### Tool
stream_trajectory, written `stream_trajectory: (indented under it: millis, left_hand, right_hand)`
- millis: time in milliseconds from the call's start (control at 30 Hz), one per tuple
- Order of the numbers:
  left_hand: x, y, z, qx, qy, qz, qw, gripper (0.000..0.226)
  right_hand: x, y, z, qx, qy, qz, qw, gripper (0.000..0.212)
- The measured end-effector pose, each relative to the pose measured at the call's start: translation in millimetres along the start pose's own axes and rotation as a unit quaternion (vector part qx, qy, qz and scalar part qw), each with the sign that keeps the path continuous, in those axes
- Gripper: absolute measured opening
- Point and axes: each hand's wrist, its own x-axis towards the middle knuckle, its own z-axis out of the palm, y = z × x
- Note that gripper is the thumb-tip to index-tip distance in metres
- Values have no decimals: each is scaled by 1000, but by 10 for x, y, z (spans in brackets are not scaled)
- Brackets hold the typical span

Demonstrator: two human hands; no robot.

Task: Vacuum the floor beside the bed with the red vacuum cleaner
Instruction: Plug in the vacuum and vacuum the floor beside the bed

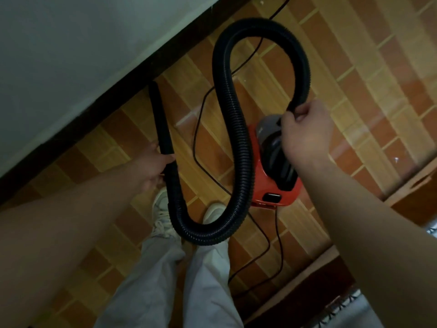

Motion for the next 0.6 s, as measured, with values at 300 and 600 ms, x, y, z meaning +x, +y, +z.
stream_trajectory:
  millis: [300,600]
  left_hand:
    - [41,-40,53,-3,-7,1,1000,65]
    - [57,-59,121,7,-2,1,1000,66]
  right_hand:
    - [3,575,244,-102,-123,159,974,57]
    - [48,736,415,105,-107,279,948,45]
